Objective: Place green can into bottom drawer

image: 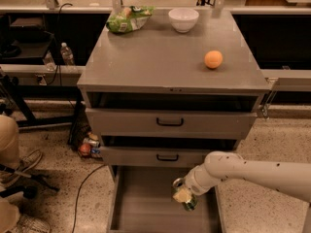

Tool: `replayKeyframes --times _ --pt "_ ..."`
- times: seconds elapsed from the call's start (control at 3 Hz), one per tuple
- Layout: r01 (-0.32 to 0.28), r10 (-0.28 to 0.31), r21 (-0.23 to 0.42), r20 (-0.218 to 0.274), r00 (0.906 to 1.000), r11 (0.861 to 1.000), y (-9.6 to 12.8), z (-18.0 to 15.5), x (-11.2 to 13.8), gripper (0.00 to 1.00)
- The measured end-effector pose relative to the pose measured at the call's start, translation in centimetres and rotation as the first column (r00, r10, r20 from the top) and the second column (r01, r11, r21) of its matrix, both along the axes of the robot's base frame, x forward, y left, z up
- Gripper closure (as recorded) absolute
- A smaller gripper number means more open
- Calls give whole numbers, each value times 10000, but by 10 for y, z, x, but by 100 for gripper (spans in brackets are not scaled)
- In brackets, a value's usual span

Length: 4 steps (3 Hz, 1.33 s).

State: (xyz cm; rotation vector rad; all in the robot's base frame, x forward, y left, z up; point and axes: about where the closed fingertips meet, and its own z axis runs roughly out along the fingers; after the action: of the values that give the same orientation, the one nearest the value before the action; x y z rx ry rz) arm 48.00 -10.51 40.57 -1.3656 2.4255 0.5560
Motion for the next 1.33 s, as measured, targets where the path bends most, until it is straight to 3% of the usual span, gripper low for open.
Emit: replayKeyframes --times 0.67,1.33 --pt "44 -43 13 -294 9996 10000 9 -70 -4 100" --pt "9 72 1001 -803 9967 9950 37 -148 -9 100"
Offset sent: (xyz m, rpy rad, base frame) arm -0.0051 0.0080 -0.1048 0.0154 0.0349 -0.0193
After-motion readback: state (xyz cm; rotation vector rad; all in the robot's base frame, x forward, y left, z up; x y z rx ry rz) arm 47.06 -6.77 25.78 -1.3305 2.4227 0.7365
